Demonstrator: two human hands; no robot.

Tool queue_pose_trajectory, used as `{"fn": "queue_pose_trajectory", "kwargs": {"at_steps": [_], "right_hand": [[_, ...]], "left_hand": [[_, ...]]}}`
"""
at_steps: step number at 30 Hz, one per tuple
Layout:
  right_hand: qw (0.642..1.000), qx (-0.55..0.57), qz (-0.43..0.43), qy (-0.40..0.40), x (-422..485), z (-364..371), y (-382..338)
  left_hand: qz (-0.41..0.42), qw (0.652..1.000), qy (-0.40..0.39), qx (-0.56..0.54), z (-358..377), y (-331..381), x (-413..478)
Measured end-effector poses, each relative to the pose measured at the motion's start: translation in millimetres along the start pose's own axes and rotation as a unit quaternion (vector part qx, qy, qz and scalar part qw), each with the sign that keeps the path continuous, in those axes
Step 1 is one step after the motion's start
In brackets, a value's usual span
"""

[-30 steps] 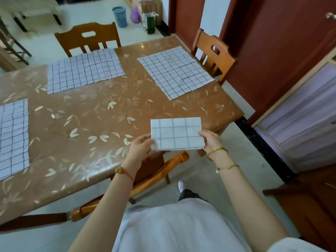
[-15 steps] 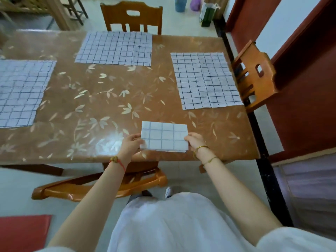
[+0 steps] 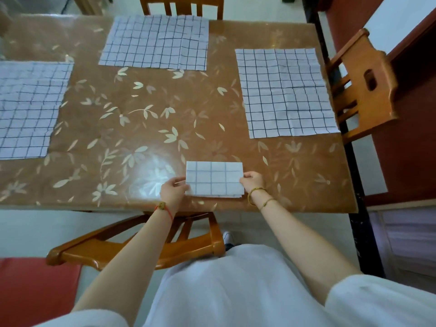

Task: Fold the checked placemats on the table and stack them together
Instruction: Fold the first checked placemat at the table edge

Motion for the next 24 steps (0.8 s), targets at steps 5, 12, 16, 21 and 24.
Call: {"fn": "queue_pose_trajectory", "kwargs": {"at_steps": [5,12,16,21,24], "right_hand": [[1.0,0.003,0.025,0.005,7.2,3.1,14.1],[0.998,0.021,0.047,0.024,11.9,1.2,26.4],[0.998,0.033,0.044,0.02,0.8,-4.4,23.3],[0.993,0.093,0.048,0.054,-6.3,-21.9,27.6],[0.983,0.169,0.049,0.054,-14.9,-35.0,22.9]], "left_hand": [[-0.009,0.999,-0.016,0.035,4.6,-6.5,6.1],[-0.006,0.994,-0.037,0.1,4.0,-11.7,13.6],[0.001,0.993,-0.02,0.117,2.7,-6.2,9.9],[0.009,0.99,0.0,0.142,-4.4,1.3,7.7],[0.037,0.994,0.007,0.105,-3.6,15.9,-3.2]]}}
Point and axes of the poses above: each hand's wrist, its own x-axis towards the middle knuckle, its own z-axis out of the palm, y = z × x, the point moved 6 cm from there along x, towards the middle knuckle, and after that the axes turned 4 degrees about x, right-handed, at the moved point
